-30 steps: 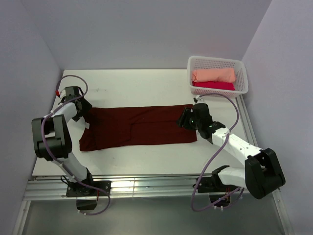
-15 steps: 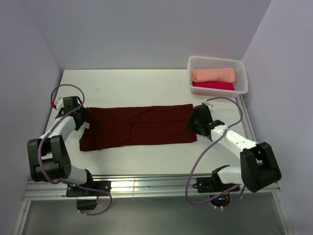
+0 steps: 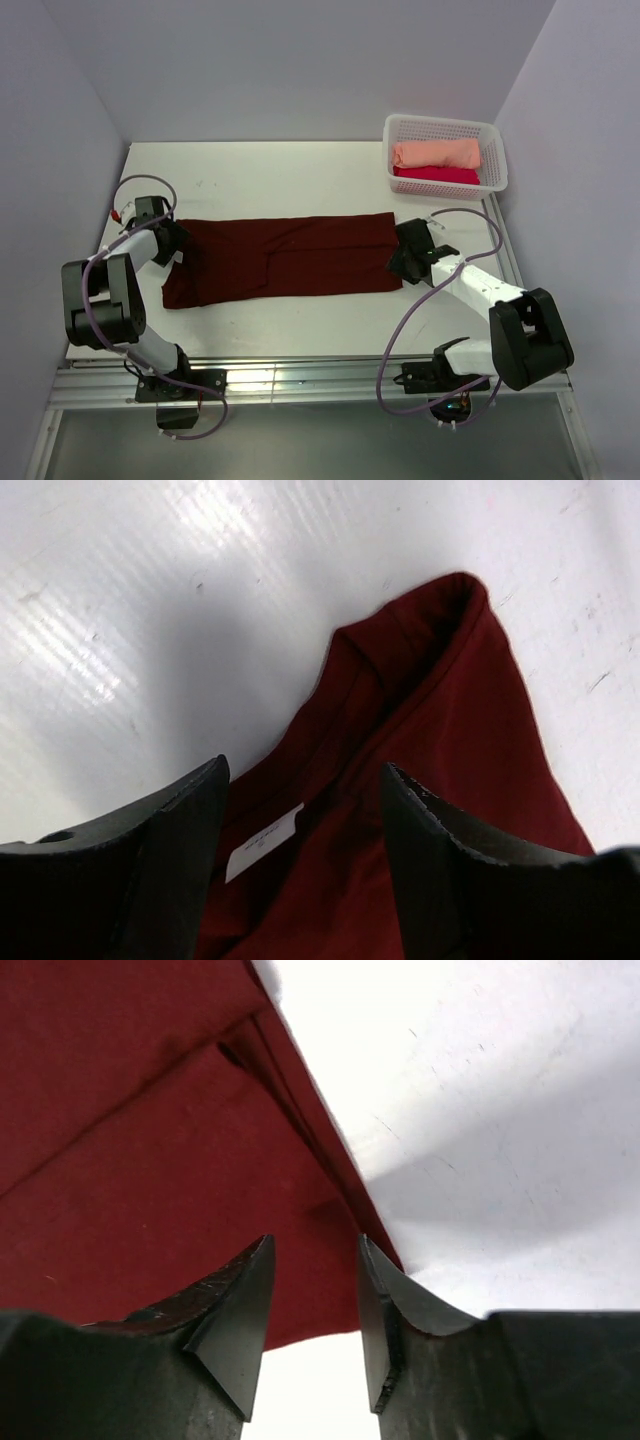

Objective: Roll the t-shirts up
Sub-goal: Fold the tshirt

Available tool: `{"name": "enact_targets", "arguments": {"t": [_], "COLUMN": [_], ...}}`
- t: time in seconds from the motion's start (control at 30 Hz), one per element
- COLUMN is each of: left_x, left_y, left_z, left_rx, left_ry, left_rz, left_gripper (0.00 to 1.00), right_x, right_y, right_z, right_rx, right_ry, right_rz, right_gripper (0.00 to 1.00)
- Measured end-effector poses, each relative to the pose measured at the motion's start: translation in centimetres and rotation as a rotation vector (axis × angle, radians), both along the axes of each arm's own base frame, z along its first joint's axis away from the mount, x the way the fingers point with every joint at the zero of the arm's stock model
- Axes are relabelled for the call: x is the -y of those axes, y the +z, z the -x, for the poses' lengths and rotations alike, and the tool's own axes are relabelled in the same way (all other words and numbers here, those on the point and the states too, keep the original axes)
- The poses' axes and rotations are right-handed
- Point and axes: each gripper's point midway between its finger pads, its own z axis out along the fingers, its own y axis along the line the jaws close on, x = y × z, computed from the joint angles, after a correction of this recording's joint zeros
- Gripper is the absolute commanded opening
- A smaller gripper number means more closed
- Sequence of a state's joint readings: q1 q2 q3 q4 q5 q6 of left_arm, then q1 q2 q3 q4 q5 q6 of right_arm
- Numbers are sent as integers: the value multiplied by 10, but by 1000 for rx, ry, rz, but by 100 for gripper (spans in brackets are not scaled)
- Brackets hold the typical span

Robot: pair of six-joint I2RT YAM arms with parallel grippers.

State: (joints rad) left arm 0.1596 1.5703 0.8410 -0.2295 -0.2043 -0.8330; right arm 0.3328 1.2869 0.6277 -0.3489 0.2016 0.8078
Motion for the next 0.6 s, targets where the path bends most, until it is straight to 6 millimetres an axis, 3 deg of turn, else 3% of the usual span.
{"name": "enact_targets", "arguments": {"t": [0.47,0.57,0.6], "left_x": [-4,-6,-6], "left_y": [-6,-7,-8], "left_z": [-31,-39,-42], "left_rx": [-7,-7,-8], "left_ry": [-9,-12,-13], "left_rz": [0,0,0], "left_gripper": [58,52,49], "right_x": [9,8,6], "right_y": [-22,-22,-22], "right_z": [19,20,21], "right_rx": [-103,-102,-102], "right_ry": [-107,-109,-107], "right_rz": [16,24,24], "right_gripper": [37,25,9]}}
